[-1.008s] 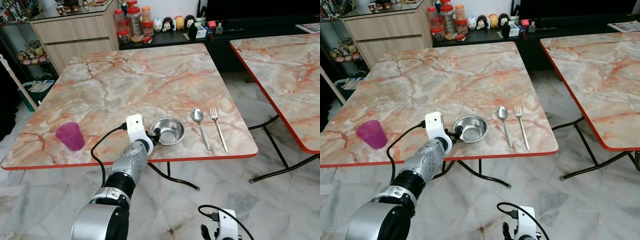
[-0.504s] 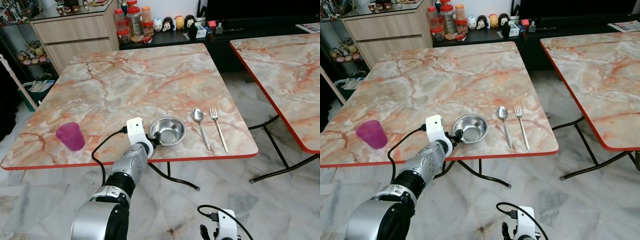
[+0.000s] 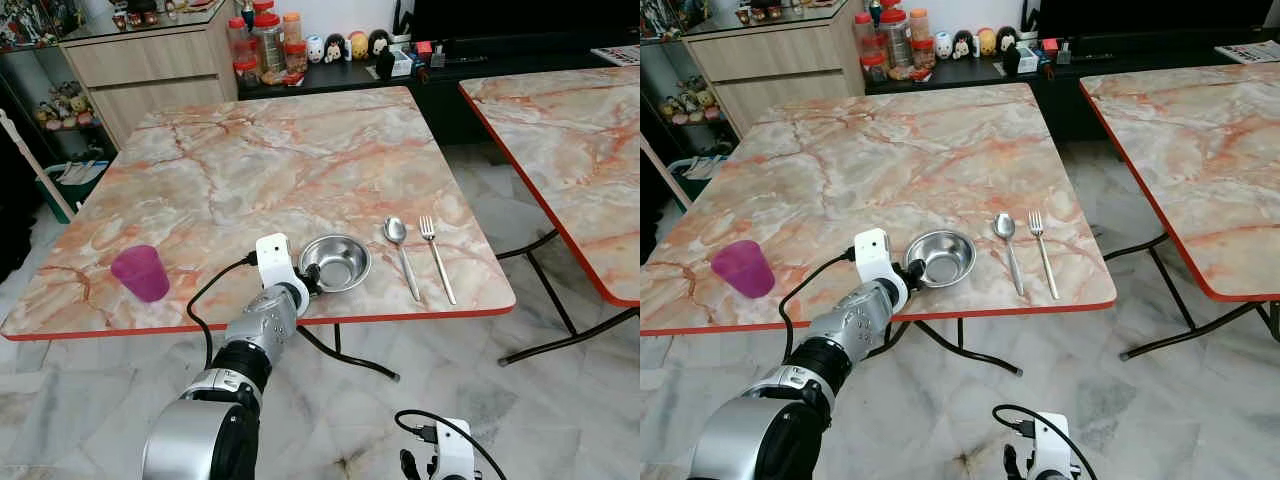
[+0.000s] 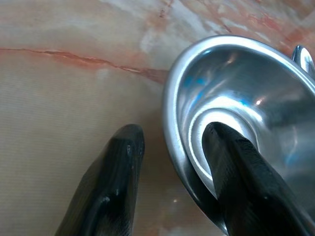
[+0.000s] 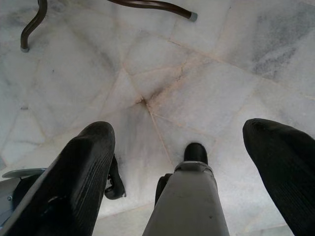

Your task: Setting the table

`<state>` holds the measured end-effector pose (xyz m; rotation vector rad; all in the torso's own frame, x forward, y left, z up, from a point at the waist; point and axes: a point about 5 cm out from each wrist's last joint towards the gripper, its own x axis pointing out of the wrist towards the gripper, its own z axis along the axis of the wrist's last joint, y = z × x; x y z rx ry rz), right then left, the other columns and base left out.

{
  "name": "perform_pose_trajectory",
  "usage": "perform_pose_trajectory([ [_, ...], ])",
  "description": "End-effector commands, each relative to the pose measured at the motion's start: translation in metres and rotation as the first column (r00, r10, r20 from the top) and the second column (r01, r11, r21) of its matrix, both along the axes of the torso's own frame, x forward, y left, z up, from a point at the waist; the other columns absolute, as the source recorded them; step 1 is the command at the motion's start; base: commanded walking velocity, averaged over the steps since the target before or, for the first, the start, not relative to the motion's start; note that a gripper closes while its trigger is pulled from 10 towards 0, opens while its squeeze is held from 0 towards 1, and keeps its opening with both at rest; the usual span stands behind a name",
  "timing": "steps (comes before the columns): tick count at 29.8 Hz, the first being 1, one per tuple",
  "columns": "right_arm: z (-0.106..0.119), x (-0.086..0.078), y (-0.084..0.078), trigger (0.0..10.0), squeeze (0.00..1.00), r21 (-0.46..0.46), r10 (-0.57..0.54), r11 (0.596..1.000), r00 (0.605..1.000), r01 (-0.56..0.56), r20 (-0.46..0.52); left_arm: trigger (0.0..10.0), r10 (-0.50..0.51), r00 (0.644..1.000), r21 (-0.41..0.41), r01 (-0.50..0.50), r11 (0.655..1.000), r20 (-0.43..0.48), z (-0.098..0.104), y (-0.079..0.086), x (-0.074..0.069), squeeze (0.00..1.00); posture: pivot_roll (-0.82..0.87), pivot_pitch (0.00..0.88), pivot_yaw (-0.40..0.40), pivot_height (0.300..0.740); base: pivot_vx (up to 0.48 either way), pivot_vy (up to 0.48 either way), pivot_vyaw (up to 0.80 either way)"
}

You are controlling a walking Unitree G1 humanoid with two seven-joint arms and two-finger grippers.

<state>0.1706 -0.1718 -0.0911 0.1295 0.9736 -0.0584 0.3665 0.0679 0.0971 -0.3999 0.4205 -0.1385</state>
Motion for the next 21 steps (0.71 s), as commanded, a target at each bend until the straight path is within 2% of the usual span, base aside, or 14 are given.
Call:
perform_pose_trajectory([
  [1, -0.0002, 0.0002, 0.0028, 10.0, 0.0, 0.011, -0.008, 1.0, 1.0, 0.008, -0.002, 0.0, -0.024, 1.0, 0.002, 0.024, 1.0, 0.009, 0.0078, -0.0039, 0.0042, 0.0, -0.18, 0.0, 0.113, 0.74, 0.0, 0.0, 0.0],
  [21, 0.0009, 0.0034, 0.0054, 10.0, 0.0, 0.02, -0.017, 1.0, 1.0, 0.017, 0.001, 0.0, -0.079, 0.997, 0.029, 0.079, 0.996, 0.004, 0.0089, -0.0063, 0.0044, 0.0, -0.18, 0.0, 0.117, 0.74, 0.0, 0.0, 0.0],
])
